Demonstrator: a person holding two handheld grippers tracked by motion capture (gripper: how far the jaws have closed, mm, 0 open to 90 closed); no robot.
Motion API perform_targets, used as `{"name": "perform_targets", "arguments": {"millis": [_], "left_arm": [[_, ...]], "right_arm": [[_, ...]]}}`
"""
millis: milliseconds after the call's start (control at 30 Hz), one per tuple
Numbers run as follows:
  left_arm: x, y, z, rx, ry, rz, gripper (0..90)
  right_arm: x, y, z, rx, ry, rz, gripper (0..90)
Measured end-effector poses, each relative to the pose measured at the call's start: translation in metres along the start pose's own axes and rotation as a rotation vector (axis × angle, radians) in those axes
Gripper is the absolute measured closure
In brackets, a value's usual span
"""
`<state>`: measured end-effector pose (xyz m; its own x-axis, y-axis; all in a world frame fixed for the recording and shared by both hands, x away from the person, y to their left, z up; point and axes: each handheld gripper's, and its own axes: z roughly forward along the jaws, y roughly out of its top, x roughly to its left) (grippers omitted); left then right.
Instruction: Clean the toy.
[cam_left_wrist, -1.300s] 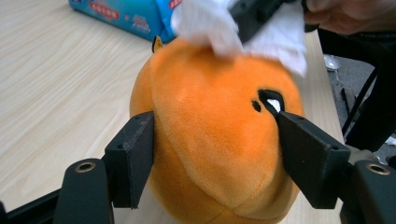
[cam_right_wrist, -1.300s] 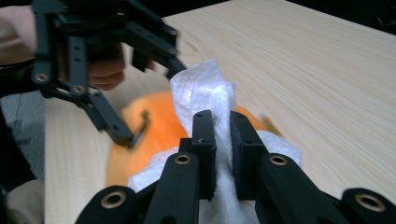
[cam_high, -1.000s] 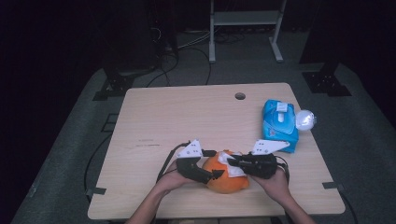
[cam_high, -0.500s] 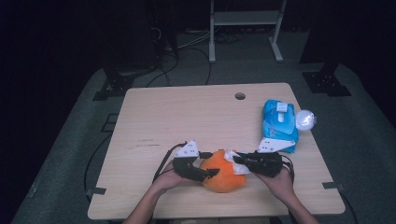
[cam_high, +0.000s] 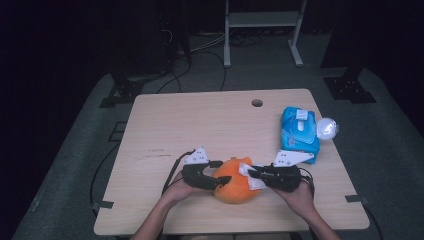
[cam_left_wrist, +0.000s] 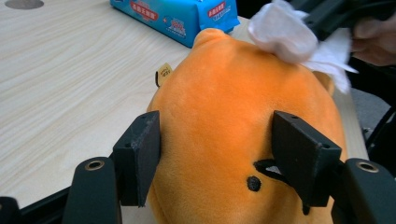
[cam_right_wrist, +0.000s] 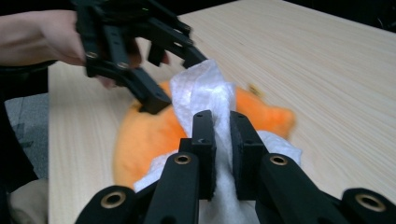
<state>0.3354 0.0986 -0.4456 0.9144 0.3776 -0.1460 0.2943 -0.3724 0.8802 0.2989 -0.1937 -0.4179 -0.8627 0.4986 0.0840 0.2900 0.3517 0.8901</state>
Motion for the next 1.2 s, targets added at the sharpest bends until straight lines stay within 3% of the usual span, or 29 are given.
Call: {"name": "perform_targets", "arguments": {"millis": [167, 233, 300, 433, 567, 633, 700, 800, 933, 1033, 1100, 1200], "left_arm": [[0.0, -0.001, 0.002, -0.008, 0.008, -0.018, 34.3], [0.0, -0.001, 0.001, -0.009, 0.004, -0.015, 34.3], [-0.001, 0.002, -0.001, -0.023, -0.007, -0.015, 32.1], [-0.004, 0.008, -0.008, -0.014, -0.033, 0.035, 22.1], [-0.009, 0.006, -0.001, 0.009, -0.039, 0.07, 31.8], [-0.012, 0.007, 0.002, 0.007, -0.051, 0.103, 34.6], [-0.017, 0.008, 0.005, 0.014, -0.055, 0.134, 35.3], [-0.021, 0.008, 0.006, 0.038, -0.042, 0.163, 36.1], [-0.017, 0.005, 0.005, 0.037, -0.034, 0.137, 37.2], [-0.01, 0.003, 0.003, 0.041, -0.031, 0.116, 37.3], [-0.007, 0.001, 0.001, 0.04, -0.031, 0.101, 37.3], [-0.009, 0.004, 0.0, 0.041, -0.028, 0.102, 33.7]], "right_arm": [[0.025, 0.007, 0.016, 0.011, 0.073, -0.089, 81.0], [0.028, 0.008, 0.019, 0.026, 0.062, -0.11, 81.2], [0.023, 0.008, 0.017, 0.019, 0.061, -0.09, 81.3], [0.01, 0.004, 0.01, 0.006, 0.024, -0.031, 81.3], [0.0, 0.004, 0.008, -0.011, 0.015, 0.017, 81.4], [0.005, 0.006, 0.01, -0.015, 0.007, 0.0, 81.3], [0.014, 0.011, 0.018, -0.018, 0.033, -0.026, 81.3], [0.024, 0.015, 0.029, 0.013, 0.027, -0.092, 81.4], [0.013, 0.015, 0.022, 0.008, -0.029, -0.071, 81.5], [-0.008, 0.007, 0.011, 0.015, -0.086, -0.016, 81.4], [-0.017, 0.0, 0.003, 0.02, -0.099, 0.015, 81.4], [-0.016, -0.004, 0.001, 0.017, -0.09, 0.028, 81.4]]}}
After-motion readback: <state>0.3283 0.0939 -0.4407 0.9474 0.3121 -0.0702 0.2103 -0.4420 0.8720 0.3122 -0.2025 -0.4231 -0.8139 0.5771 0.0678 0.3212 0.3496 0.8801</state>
